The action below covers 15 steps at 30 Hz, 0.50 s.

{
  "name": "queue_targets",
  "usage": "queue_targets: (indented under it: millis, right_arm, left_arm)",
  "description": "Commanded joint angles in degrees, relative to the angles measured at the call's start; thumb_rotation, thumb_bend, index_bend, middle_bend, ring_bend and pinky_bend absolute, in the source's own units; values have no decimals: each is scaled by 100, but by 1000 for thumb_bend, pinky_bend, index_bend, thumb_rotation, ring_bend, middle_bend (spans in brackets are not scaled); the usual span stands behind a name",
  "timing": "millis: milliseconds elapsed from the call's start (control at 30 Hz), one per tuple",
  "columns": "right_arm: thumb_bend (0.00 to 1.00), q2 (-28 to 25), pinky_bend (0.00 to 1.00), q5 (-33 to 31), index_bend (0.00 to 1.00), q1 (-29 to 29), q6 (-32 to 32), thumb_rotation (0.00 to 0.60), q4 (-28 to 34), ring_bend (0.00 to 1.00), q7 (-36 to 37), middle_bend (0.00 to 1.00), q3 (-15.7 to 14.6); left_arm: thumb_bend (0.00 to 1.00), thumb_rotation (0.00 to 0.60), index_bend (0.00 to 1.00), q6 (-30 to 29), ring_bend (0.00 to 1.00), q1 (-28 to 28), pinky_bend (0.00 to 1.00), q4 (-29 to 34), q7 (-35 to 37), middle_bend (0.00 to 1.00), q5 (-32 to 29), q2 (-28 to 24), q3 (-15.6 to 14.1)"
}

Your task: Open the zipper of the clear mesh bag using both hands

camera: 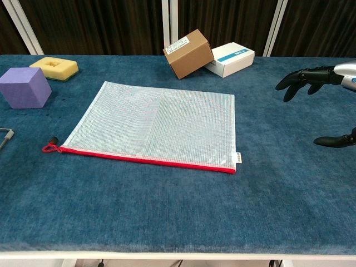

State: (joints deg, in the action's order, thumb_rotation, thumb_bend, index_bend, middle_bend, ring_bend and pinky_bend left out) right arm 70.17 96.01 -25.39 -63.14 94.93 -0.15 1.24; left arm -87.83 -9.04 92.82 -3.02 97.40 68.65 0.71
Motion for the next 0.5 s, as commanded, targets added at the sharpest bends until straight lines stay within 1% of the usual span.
queue_targets:
  millis: [33, 133, 333, 400, 500]
  right_arm:
    - [228, 42, 276, 19, 197, -42, 21, 600, -22, 139, 25, 288, -18]
    - [324, 149, 276, 26, 192, -158, 133, 600, -46, 138, 12, 294, -22]
    - [538, 486, 276, -23, 88, -570, 621, 600, -90, 138, 4, 299, 57]
    - [604, 689, 273, -118, 74, -812, 913, 600, -175, 137, 5, 298, 161]
    - [641, 1037, 260, -289, 59, -1194, 1324, 600, -351, 125, -115, 296, 370]
  left_arm:
    - [166, 600, 246, -16, 116, 5, 158, -3, 9, 204, 2, 4, -5]
    - [166, 600, 247, -52, 116, 21, 158, -12, 2, 204, 6, 7, -12]
    - [166, 600, 247, -157, 116, 65, 158, -41, -42, 204, 24, 35, -15]
    - [165, 600, 247, -176, 116, 76, 158, -60, -54, 204, 26, 49, -19]
    - [165, 600, 246, -195, 116, 86, 158, -96, -34, 204, 23, 66, -24]
